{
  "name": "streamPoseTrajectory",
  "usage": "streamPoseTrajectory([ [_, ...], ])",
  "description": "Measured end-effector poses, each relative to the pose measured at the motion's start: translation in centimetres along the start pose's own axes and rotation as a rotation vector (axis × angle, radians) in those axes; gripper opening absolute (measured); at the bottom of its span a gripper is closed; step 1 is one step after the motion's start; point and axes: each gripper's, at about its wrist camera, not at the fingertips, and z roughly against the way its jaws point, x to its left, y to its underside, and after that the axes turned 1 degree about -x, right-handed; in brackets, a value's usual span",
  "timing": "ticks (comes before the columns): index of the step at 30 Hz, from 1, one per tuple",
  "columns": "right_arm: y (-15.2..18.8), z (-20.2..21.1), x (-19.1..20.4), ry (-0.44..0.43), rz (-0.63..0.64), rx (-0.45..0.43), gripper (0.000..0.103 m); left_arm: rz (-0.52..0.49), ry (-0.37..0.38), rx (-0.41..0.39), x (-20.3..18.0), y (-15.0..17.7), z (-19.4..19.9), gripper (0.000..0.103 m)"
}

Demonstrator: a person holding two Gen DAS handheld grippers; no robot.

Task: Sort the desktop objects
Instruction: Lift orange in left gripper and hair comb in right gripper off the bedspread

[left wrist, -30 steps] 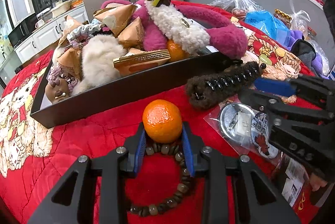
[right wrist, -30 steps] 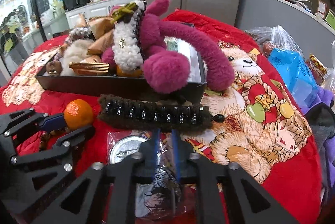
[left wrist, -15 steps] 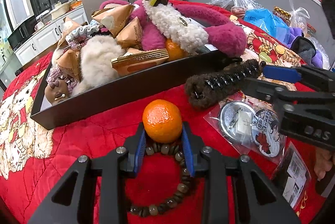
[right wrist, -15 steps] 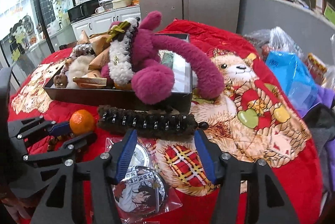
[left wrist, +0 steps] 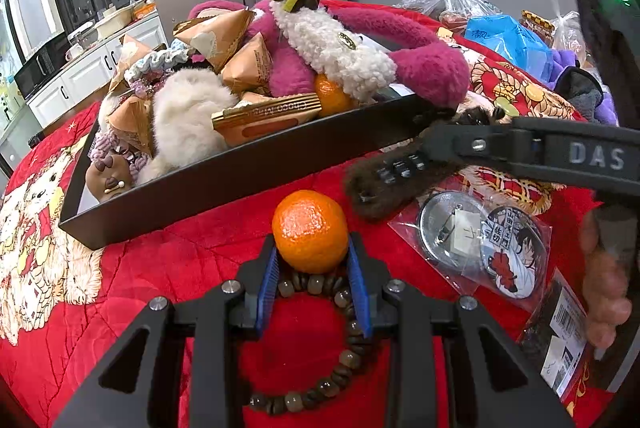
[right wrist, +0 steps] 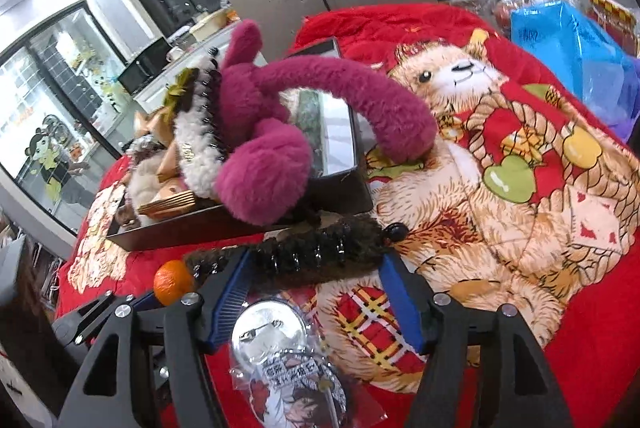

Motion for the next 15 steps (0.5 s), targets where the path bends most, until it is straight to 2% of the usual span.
streamPoseTrajectory([
  [3, 0.0, -0.8, 0.8, 0.017, 0.002, -0.005, 0.074, 0.002, 0.002, 0.000, 0.0, 0.0, 0.0, 0.033],
  [10, -0.2, -1.4, 1.7, 0.039, 0.013, -0.034, 0.074, 0.002, 0.002, 0.000, 0.0, 0.0, 0.0, 0.033],
  [13, -0.1, -1.4, 1.9, 0.009, 0.015, -0.037, 0.061, 0.002, 0.002, 0.000, 0.0, 0.0, 0.0, 0.033],
  [15, -0.1, -1.2, 2.3, 0.018, 0.033, -0.040, 0.060, 0.002, 0.002, 0.000, 0.0, 0.0, 0.0, 0.033],
])
